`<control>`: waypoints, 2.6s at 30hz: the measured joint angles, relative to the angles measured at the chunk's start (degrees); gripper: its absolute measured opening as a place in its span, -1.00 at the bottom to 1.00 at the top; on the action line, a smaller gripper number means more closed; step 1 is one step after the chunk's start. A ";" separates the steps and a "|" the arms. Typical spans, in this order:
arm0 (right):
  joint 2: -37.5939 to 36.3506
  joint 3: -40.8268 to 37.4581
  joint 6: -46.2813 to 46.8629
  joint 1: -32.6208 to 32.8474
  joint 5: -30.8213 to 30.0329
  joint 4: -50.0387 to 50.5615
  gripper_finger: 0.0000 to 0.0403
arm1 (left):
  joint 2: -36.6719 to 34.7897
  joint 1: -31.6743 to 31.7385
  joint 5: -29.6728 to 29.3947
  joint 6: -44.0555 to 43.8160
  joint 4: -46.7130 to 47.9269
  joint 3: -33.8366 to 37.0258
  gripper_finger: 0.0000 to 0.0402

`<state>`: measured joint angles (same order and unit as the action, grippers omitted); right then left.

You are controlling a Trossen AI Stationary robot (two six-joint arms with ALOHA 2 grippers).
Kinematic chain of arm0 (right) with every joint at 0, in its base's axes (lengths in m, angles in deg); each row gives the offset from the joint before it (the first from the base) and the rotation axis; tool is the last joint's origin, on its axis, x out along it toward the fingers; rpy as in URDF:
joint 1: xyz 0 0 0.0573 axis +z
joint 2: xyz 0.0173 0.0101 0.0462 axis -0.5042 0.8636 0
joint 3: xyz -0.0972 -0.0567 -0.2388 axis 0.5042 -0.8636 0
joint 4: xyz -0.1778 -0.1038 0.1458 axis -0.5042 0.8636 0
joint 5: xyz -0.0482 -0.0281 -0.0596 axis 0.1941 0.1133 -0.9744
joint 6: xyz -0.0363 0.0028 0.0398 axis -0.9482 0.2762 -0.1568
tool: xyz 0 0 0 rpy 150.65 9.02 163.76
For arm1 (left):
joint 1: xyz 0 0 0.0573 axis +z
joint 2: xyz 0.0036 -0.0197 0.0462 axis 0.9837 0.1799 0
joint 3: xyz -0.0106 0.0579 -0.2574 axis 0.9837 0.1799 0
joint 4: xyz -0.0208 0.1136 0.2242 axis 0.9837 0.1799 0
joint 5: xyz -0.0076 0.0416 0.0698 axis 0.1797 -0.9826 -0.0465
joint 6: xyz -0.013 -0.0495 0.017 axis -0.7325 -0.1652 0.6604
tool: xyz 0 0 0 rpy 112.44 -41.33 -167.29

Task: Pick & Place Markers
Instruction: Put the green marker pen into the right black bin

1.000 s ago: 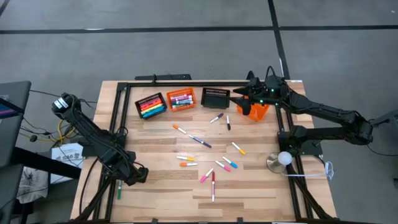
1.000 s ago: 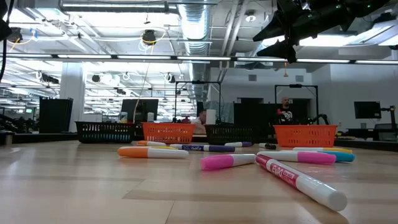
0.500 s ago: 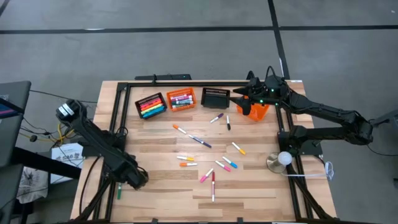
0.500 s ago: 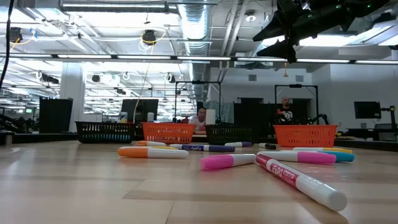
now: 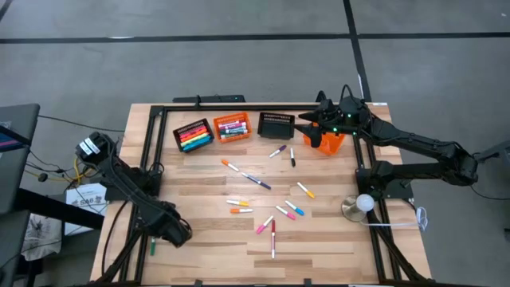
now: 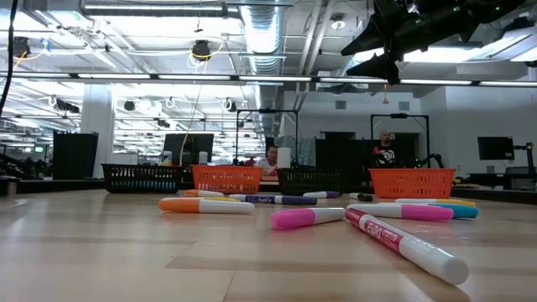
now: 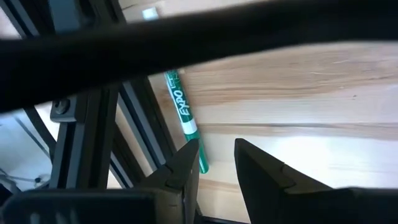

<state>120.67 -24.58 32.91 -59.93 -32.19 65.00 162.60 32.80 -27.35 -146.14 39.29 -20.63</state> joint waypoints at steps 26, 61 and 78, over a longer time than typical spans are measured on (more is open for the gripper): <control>0.00 0.00 0.09 0.00 0.00 0.01 0.32 | 0.02 -3.71 -0.21 -9.53 -7.11 4.22 -0.49; 0.00 0.00 0.18 0.00 -0.11 -0.15 0.32 | -0.24 -4.61 -0.37 -7.92 -19.18 12.90 -0.25; -0.01 0.00 0.17 0.00 -0.15 -0.39 0.32 | -0.07 -1.44 -3.32 -6.19 -23.69 12.96 -0.49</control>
<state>120.66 -24.58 33.09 -59.93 -32.34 64.61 162.53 31.36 -30.67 -152.34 15.60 -7.67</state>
